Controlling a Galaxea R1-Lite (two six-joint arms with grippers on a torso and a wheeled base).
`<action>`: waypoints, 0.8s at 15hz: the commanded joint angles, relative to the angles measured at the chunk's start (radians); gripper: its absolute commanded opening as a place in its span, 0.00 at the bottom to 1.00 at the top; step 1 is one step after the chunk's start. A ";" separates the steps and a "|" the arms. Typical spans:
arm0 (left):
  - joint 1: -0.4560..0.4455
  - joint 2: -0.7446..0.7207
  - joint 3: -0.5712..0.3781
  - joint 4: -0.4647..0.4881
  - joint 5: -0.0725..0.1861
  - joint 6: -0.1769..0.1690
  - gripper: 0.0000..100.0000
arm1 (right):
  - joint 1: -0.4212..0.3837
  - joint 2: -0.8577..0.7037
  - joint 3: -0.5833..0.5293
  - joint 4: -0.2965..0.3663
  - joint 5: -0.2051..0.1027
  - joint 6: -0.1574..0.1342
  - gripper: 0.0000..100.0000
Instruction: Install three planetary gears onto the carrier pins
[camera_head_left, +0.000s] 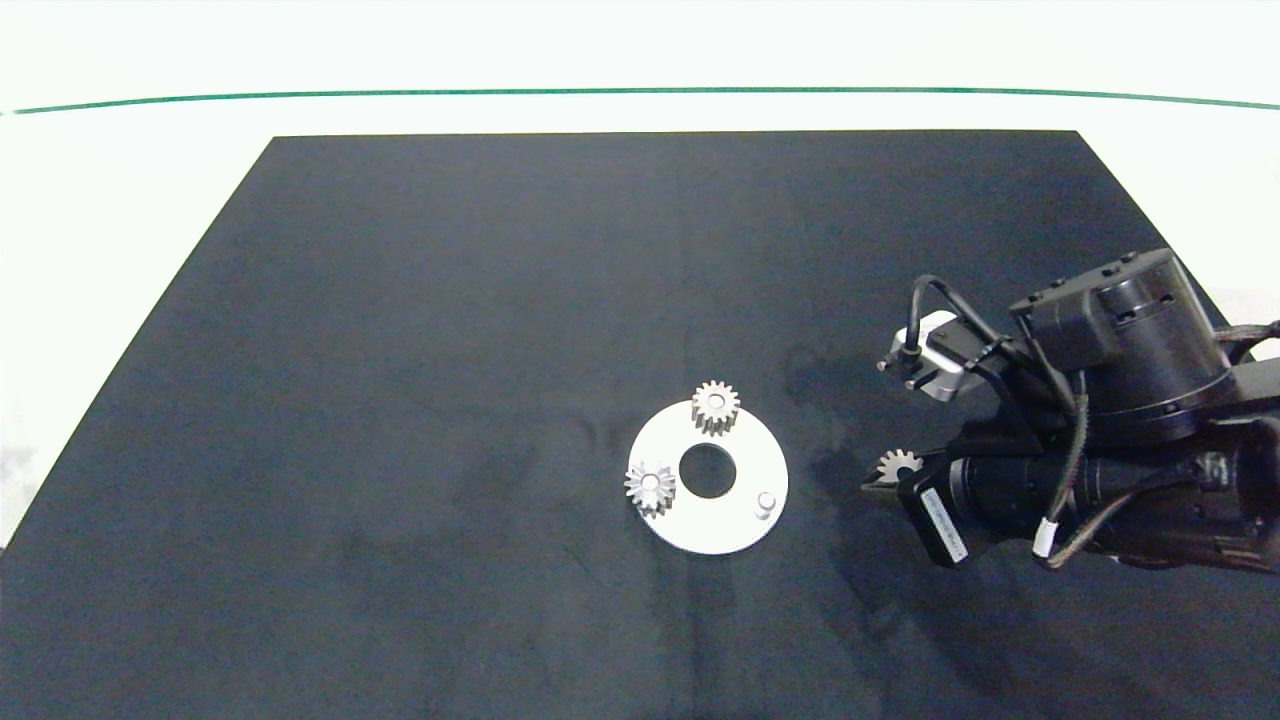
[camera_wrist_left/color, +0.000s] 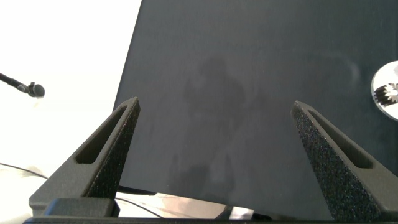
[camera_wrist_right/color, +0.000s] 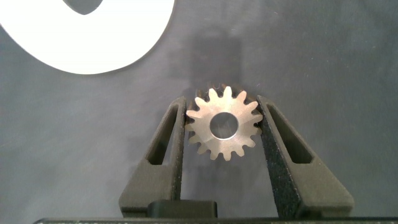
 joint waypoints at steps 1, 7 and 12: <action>0.000 0.006 -0.002 0.005 0.002 0.001 1.00 | 0.069 -0.049 -0.085 0.089 -0.002 0.012 0.04; 0.000 0.004 -0.002 0.005 0.002 0.001 1.00 | 0.150 -0.004 -0.112 0.095 -0.059 0.006 0.04; -0.001 0.002 -0.009 0.005 0.002 0.001 1.00 | 0.181 0.076 -0.128 0.092 -0.077 -0.002 0.04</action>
